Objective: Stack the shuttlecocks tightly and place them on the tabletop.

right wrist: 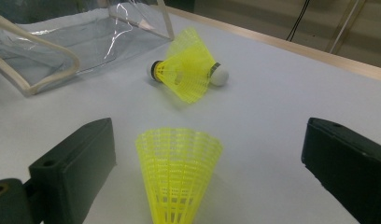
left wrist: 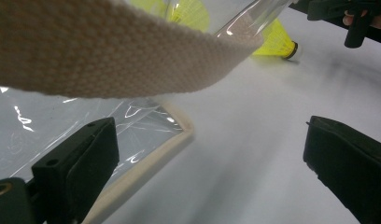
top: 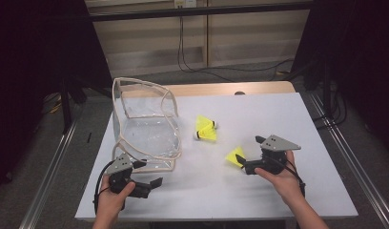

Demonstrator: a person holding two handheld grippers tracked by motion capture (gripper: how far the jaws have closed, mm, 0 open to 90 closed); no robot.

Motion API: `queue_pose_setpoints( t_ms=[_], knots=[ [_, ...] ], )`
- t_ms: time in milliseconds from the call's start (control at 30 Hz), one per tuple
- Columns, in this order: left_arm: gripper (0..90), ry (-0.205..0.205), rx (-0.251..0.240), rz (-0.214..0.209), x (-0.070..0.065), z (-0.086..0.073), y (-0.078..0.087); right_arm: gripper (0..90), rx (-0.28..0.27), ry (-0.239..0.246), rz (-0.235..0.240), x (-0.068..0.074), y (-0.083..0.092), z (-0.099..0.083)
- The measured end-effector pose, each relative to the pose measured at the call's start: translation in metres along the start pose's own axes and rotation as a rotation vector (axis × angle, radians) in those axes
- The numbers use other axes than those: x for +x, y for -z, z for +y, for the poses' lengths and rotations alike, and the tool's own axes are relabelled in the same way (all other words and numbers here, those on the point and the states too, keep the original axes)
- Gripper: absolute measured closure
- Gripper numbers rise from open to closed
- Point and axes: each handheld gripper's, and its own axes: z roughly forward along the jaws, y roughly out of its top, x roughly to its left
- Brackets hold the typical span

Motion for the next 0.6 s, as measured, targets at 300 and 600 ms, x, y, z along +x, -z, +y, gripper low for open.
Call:
queue_pose_setpoints(
  t_ms=[300, 600],
  knots=[
    [3.6, -0.003, 0.002, -0.004, 0.000, 0.000, -0.001, 2.7, 0.032, 0.010, 0.018, 0.002, -0.009, 0.005],
    [3.6, -0.002, 0.002, -0.006, 0.000, 0.001, -0.001, 3.6, 0.057, -0.003, 0.042, 0.001, -0.012, 0.006]
  ],
)
